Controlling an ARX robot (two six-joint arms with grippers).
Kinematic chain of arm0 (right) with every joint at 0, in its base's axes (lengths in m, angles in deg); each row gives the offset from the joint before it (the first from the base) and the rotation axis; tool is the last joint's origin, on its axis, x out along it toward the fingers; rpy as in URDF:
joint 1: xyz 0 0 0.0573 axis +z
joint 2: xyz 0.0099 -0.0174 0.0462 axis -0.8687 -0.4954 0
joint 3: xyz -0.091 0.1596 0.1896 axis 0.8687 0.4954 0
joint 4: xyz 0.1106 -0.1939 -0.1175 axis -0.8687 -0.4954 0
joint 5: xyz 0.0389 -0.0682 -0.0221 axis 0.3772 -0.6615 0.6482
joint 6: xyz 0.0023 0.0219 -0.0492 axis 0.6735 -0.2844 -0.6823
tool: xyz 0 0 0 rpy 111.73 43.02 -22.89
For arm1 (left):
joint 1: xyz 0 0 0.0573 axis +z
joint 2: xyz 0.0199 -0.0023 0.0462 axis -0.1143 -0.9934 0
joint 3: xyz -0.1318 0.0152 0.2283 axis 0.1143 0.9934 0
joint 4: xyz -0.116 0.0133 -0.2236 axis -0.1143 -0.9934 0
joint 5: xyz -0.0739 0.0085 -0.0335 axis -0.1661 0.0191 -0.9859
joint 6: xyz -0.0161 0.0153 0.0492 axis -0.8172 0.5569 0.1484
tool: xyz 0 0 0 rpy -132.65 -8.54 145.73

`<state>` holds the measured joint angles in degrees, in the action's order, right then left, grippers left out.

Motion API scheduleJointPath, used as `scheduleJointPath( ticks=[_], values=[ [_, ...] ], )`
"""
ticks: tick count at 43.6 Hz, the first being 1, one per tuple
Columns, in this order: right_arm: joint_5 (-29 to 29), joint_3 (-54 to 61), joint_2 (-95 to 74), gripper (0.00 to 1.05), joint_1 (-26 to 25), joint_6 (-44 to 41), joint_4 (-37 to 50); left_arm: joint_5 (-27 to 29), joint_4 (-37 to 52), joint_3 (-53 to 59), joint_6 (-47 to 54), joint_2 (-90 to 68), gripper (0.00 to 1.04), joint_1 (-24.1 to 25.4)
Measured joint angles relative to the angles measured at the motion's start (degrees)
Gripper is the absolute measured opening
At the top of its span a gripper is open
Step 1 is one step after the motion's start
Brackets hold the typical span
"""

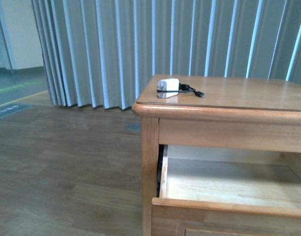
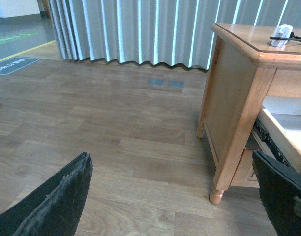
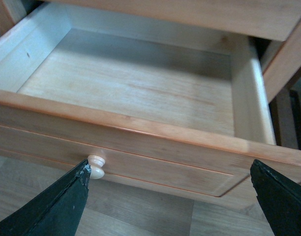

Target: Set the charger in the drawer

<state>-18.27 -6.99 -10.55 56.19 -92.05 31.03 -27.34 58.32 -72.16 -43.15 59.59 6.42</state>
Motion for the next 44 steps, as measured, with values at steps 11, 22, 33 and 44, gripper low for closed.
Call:
scheduleJointPath(
  ticks=[11, 22, 33, 44],
  values=[
    [2.1, 1.1, 24.4, 0.96, -4.5, 2.8, -19.0, 0.0, 0.0, 0.0, 0.0, 0.0, 0.99, 0.0],
    [9.6, 3.7, 41.7, 0.96, -17.4, 7.0, -27.7, 0.0, 0.0, 0.0, 0.0, 0.0, 0.99, 0.0],
    [12.8, 5.7, 43.8, 0.90, -18.4, 7.7, -23.8, 0.0, 0.0, 0.0, 0.0, 0.0, 0.99, 0.0],
    [4.5, 11.1, 54.4, 0.39, -9.3, 7.7, -21.5, 0.0, 0.0, 0.0, 0.0, 0.0, 0.99, 0.0]
  ],
)
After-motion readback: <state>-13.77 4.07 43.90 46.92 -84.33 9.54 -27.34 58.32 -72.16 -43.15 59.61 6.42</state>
